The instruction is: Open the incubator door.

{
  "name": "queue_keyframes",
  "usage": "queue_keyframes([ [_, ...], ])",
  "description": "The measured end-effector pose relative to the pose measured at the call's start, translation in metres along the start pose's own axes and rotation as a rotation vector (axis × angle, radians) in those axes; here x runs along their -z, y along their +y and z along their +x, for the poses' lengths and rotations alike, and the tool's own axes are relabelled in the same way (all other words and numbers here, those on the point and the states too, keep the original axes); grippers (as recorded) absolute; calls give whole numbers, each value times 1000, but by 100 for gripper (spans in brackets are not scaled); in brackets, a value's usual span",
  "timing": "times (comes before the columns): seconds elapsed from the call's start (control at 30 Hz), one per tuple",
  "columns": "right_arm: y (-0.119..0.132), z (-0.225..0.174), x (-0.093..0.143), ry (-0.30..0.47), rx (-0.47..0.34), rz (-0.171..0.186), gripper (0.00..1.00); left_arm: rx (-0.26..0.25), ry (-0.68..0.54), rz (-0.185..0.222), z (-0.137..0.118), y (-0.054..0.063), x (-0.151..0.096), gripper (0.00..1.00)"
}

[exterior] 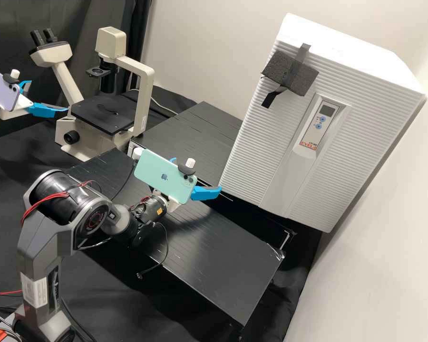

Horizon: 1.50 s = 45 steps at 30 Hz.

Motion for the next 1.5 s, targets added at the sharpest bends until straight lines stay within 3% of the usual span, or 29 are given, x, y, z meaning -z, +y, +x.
queue_keyframes([
  [0.33, 1, 0, 0, 0, -3, 0, 100, 0, 0, 0, 0, 0, 0, 100],
  [0.47, 19, -5, 2, 7, -64, 6, 100, 0, 0, 0, 0, 0, 0, 100],
  [0.67, 66, -7, 13, 54, -222, 66, 100, 0, 0, 0, 0, 0, 0, 100],
  [0.8, 89, 1, 26, 92, -286, 62, 100, 0, 0, 0, 0, 0, 0, 100],
  [1.0, 112, 18, 43, 95, -315, 67, 100, 0, 0, 0, 0, 0, 0, 100],
  [1.23, 134, 31, 43, 51, -337, 80, 100, 0, 0, 0, 0, 0, 0, 100],
  [1.5, 147, 33, 48, 65, -375, 85, 100, 0, 0, 0, 0, 0, 0, 100],
])
